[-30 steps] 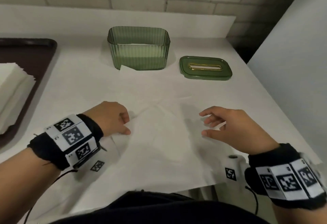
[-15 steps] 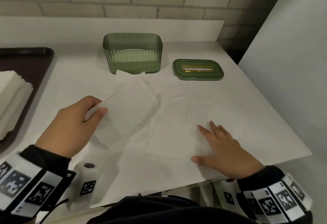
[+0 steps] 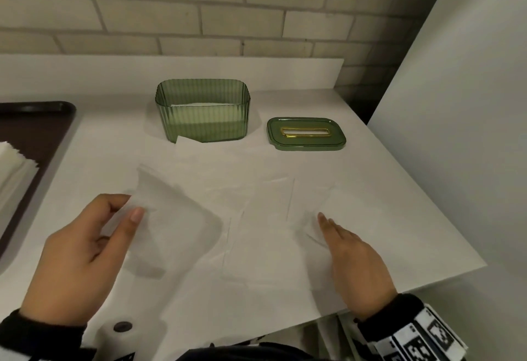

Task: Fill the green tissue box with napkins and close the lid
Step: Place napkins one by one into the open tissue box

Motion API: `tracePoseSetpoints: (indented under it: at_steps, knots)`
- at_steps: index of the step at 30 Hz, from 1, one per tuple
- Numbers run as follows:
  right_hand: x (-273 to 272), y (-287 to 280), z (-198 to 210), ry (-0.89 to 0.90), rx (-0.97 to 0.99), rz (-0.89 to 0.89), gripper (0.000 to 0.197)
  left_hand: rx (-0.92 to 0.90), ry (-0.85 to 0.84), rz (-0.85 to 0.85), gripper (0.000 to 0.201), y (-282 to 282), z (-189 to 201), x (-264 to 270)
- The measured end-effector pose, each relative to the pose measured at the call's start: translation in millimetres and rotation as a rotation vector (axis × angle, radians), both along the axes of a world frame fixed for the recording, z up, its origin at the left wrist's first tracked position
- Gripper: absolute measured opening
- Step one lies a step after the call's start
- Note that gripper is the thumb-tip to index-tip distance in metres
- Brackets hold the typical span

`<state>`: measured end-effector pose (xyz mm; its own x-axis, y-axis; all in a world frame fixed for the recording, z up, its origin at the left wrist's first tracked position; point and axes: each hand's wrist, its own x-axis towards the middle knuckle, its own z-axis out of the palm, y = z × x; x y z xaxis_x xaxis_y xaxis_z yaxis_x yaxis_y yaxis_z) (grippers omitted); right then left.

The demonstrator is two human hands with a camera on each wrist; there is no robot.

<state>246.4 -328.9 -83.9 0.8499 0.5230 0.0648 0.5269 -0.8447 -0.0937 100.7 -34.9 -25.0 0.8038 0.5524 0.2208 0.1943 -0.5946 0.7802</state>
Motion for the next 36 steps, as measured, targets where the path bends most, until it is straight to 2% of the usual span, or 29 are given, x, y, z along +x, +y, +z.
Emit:
tracePoseSetpoints:
  at_steps: [3,6,9,15,18,22,26,31,34,36]
  knots:
    - [0.5,4.3,15.3,-0.036,0.128,0.008,0.081,-0.029,-0.007,0.015,0.049,5.0,-2.2,-0.8]
    - [4.7,10.9,31.7,-0.023,0.319,0.029,0.065,-0.019,0.039,-0.001,0.053,4.9,5.7,-0.2]
    - [13.4,19.5,61.0,0.1,0.543,0.071,0.039,0.029,0.073,-0.035,0.047,7.9,15.6,1.8]
    - [53.1,50.7,111.7,0.456,0.728,0.097,0.025,0.295,0.052,-0.185,0.006,17.0,45.3,9.6]
    - [78.0,74.2,132.6,0.599,0.825,0.103,0.02,0.443,0.128,-0.296,0.02,20.9,55.8,7.9]
    - [118.8,114.7,158.3,0.668,0.979,0.072,0.021,0.546,0.089,-0.329,0.021,26.3,57.6,5.4]
    - [153.5,170.4,176.8,0.696,1.084,0.095,0.02,0.618,0.018,-0.312,0.017,27.5,56.9,7.7]
    - [174.0,244.0,176.4,0.764,1.11,0.175,0.02,0.526,-0.096,-0.216,0.014,34.2,59.4,13.8]
    - [182.6,276.8,161.2,0.825,1.146,0.097,0.029,0.463,-0.133,-0.111,0.015,39.1,68.4,15.7]
    - [192.6,288.5,144.5,0.799,1.076,0.0,0.033,0.429,-0.129,0.002,0.015,43.2,75.9,17.1]
